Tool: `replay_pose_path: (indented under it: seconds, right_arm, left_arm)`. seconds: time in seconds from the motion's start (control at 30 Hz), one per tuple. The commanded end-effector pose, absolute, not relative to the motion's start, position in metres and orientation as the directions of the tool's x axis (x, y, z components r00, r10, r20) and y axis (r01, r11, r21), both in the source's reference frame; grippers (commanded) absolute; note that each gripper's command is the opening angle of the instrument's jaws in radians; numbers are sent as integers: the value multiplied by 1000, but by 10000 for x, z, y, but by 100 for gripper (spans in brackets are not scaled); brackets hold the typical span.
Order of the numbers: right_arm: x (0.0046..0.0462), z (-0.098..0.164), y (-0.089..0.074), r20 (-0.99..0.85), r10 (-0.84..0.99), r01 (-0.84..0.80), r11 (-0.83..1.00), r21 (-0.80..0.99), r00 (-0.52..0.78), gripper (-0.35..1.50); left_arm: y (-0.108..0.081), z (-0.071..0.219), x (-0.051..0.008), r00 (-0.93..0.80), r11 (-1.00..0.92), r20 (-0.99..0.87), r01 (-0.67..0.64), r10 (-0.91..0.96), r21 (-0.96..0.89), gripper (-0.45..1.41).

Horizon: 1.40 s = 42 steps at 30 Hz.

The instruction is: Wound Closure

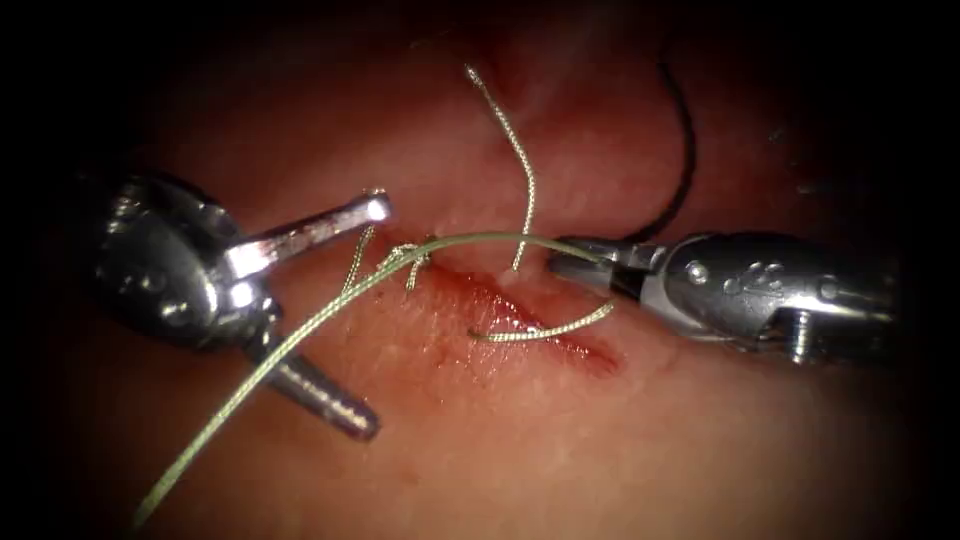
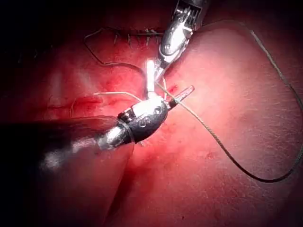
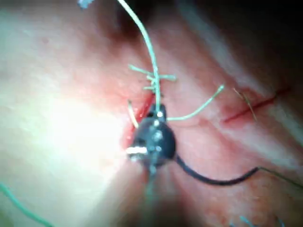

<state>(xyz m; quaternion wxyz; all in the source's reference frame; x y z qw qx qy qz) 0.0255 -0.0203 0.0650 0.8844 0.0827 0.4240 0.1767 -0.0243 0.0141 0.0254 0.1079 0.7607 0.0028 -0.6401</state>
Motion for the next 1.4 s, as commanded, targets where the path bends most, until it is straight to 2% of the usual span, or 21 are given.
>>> replay_pose_path:
  seconds: [0.03, 0.07, 0.13, 0.2, 0.23, 0.27, 0.3, 0.33, 0.83, 0.87, 0.9, 1.0, 1.13, 1.23, 1.4]
  right_arm:
    - [263, 655, -204, -723, 381, -240, 925, 296, 577, -35]
    - [263, 654, -204, -723, 381, -240, 925, 296, 577, -35]
    - [263, 654, -204, -723, 381, -240, 925, 296, 577, -35]
    - [263, 654, -204, -723, 381, -240, 925, 296, 577, -35]
    - [263, 654, -204, -723, 381, -239, 925, 296, 577, -35]
    - [263, 654, -204, -723, 381, -239, 925, 296, 577, -35]
    - [263, 654, -204, -723, 380, -239, 925, 296, 577, -35]
    - [263, 654, -205, -723, 380, -239, 925, 296, 577, -35]
    - [257, 632, -209, -731, 384, -236, 924, 303, 564, -35]
    - [259, 628, -212, -737, 382, -236, 924, 300, 558, 31]
    - [259, 628, -212, -737, 382, -236, 924, 300, 558, 31]
    - [260, 618, -220, -739, 380, -229, 925, 303, 556, 126]
    - [259, 604, -220, -745, 385, -228, 923, 310, 545, 133]
    - [256, 587, -218, -755, 403, -239, 915, 325, 517, 146]
    - [249, 566, -221, -756, 418, -224, 909, 353, 505, 148]
  left_arm:
    - [143, 260, -247, 185, -976, -973, 145, -135, 163, 74]
    - [144, 261, -247, 183, -976, -974, 144, -135, 163, 69]
    - [144, 262, -245, 178, -977, -975, 140, -136, 162, 44]
    - [145, 265, -242, 170, -978, -976, 134, -139, 162, 37]
    - [145, 267, -240, 164, -978, -976, 130, -140, 162, 9]
    - [145, 267, -240, 164, -978, -976, 130, -140, 162, 9]
    - [144, 268, -239, 164, -978, -976, 130, -141, 163, -13]
    - [143, 269, -237, 164, -978, -976, 132, -142, 164, -45]
    - [151, 277, -221, 140, -973, -971, 100, -191, 206, -45]
    - [160, 286, -220, 115, -976, -974, 76, -194, 203, -45]
    - [160, 286, -220, 115, -976, -974, 76, -194, 203, -45]
    - [179, 303, -220, 92, -980, -977, 30, -193, 196, -45]
    - [192, 317, -219, 74, -981, -978, 9, -195, 196, -45]
    - [200, 329, -216, 54, -980, -979, -9, -199, 198, -45]
    - [200, 345, -214, 33, -976, -976, -26, -215, 214, -45]
